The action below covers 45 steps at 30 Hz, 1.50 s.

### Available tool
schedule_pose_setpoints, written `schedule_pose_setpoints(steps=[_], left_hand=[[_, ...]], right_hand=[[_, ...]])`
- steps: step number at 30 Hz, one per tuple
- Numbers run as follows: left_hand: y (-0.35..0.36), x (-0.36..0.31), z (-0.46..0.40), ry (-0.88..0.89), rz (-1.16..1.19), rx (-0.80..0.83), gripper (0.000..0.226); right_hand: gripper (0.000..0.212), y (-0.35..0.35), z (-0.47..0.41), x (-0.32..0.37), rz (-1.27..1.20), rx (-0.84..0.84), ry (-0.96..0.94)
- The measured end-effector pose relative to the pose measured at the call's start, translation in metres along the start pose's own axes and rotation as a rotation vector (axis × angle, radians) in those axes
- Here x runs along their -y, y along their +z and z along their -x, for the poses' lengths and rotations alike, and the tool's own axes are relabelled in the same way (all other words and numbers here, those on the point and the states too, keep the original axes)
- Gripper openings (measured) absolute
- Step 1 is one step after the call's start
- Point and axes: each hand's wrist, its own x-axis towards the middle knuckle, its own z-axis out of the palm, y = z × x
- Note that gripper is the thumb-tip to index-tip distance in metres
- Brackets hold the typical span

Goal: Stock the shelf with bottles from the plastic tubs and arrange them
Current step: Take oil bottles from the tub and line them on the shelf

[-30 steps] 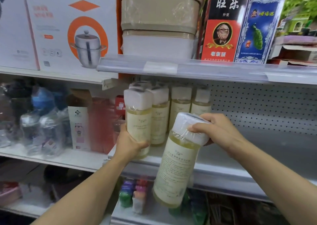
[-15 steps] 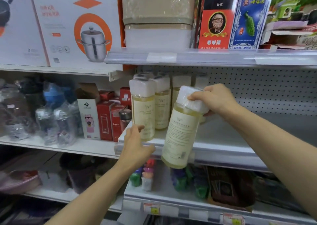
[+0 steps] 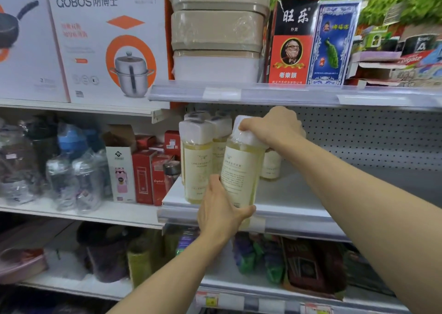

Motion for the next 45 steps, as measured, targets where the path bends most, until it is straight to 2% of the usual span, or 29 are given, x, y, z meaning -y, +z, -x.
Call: schedule_pose_setpoints(steps=[2, 4, 7, 10, 13, 15, 19, 22, 25, 27, 30, 32, 35, 38, 45], left_hand=[[-0.003, 0.003, -0.004, 0.013, 0.023, 0.011, 0.078], [-0.005, 0.009, -0.009, 0.002, 0.116, 0.059, 0.079], [-0.011, 0.018, -0.014, -0.056, 0.423, 0.191, 0.075], [-0.019, 0.019, -0.018, -0.105, 0.703, 0.34, 0.074], [-0.026, 0.02, -0.023, -0.119, 0.847, 0.509, 0.079], [-0.029, 0.023, -0.026, -0.124, 0.843, 0.599, 0.082], [-0.028, 0.028, -0.028, -0.152, 0.814, 0.666, 0.084], [-0.031, 0.031, -0.032, -0.203, 0.779, 0.628, 0.083], [-0.04, 0.033, -0.039, -0.17, 0.589, 0.558, 0.061], [-0.045, 0.037, -0.04, -0.087, 0.394, 0.538, 0.059], [-0.049, 0.046, -0.037, 0.004, 0.104, 0.461, 0.064], [-0.052, 0.052, -0.035, 0.012, -0.036, 0.405, 0.069], [-0.056, 0.062, -0.035, -0.004, -0.184, 0.385, 0.073], [-0.059, 0.071, -0.035, -0.031, -0.248, 0.402, 0.073], [-0.058, 0.094, -0.035, -0.068, -0.327, 0.41, 0.064]], right_hand=[[0.053, 0.0, 0.0, -0.005, 0.019, 0.021, -0.03], [0.07, -0.003, -0.002, -0.017, -0.142, 0.132, -0.058], [0.059, -0.005, -0.006, -0.047, -0.497, 0.394, -0.004], [0.079, 0.008, -0.013, -0.084, -0.679, 0.757, 0.072], [0.09, 0.026, -0.015, -0.099, -0.894, 1.031, -0.032], [0.088, 0.034, -0.012, -0.093, -0.918, 1.106, -0.108], [0.065, 0.045, -0.008, -0.084, -0.792, 0.948, -0.108], [0.066, 0.051, -0.005, -0.084, -0.725, 0.799, -0.102], [0.055, 0.06, -0.002, -0.081, -0.682, 0.648, -0.085], [0.062, 0.07, -0.004, -0.08, -0.66, 0.532, -0.048], [0.088, 0.083, -0.007, -0.074, -0.565, 0.351, -0.041], [0.084, 0.088, -0.008, -0.068, -0.494, 0.262, -0.055], [0.081, 0.1, -0.011, -0.061, -0.419, 0.187, -0.059], [0.087, 0.115, -0.015, -0.061, -0.351, 0.139, -0.024], [0.09, 0.131, -0.019, -0.067, -0.294, 0.138, 0.001]])
